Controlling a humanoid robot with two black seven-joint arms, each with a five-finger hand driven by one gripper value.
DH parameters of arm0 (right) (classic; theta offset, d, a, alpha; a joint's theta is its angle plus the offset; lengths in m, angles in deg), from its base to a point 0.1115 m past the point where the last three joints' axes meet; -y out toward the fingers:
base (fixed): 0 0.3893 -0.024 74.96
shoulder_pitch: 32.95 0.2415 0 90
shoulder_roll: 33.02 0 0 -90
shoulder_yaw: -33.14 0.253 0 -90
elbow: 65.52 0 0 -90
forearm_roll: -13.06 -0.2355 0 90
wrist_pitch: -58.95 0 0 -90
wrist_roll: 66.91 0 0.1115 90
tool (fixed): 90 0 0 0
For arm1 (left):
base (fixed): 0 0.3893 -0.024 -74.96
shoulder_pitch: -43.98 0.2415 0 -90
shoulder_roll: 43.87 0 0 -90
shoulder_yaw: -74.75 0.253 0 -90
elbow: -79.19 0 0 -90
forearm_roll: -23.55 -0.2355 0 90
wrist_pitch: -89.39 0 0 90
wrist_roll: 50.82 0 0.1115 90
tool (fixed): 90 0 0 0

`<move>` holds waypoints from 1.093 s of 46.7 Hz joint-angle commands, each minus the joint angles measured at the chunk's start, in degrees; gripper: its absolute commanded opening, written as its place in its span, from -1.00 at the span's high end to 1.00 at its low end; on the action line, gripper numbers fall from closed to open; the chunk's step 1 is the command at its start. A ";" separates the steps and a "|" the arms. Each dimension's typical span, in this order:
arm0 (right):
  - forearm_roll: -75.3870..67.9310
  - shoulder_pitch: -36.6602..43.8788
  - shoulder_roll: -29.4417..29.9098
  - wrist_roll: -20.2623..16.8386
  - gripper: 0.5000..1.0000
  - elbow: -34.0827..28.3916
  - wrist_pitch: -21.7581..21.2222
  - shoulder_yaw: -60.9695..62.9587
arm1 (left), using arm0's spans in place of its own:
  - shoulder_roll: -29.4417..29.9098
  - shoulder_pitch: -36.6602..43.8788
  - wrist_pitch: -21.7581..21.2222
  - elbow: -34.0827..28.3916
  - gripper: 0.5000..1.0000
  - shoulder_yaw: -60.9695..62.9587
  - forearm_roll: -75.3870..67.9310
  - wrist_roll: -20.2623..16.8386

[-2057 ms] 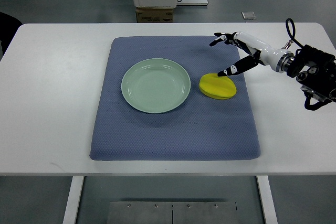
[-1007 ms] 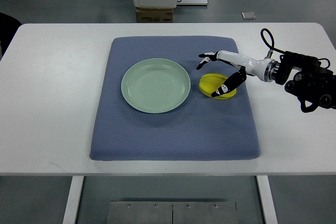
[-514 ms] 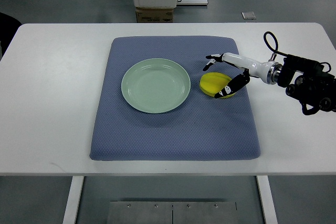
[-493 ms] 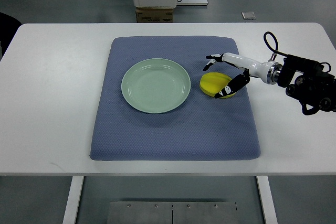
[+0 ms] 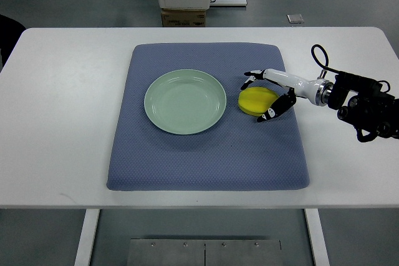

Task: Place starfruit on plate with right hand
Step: 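Close the right hand fingers around the yellow starfruit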

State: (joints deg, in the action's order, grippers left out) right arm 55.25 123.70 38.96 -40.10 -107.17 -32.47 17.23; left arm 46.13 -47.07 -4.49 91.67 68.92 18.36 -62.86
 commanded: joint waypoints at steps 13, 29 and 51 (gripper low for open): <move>-0.17 -0.73 -0.08 -0.62 -0.60 0.87 1.42 0.09 | 0.00 0.00 0.01 0.00 -1.00 -0.05 0.00 0.00; -0.35 -1.26 0.01 -0.62 1.00 0.69 1.34 0.18 | 0.00 0.00 0.01 0.00 -1.00 0.03 0.00 0.00; -1.75 4.19 -0.52 -0.80 1.00 -0.10 -1.04 0.97 | 0.00 0.00 0.01 0.00 -1.00 -0.05 0.00 0.00</move>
State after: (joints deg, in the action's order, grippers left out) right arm 53.80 127.20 38.34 -40.90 -107.13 -33.44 18.21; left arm 46.13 -47.07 -4.48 91.67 68.90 18.36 -62.86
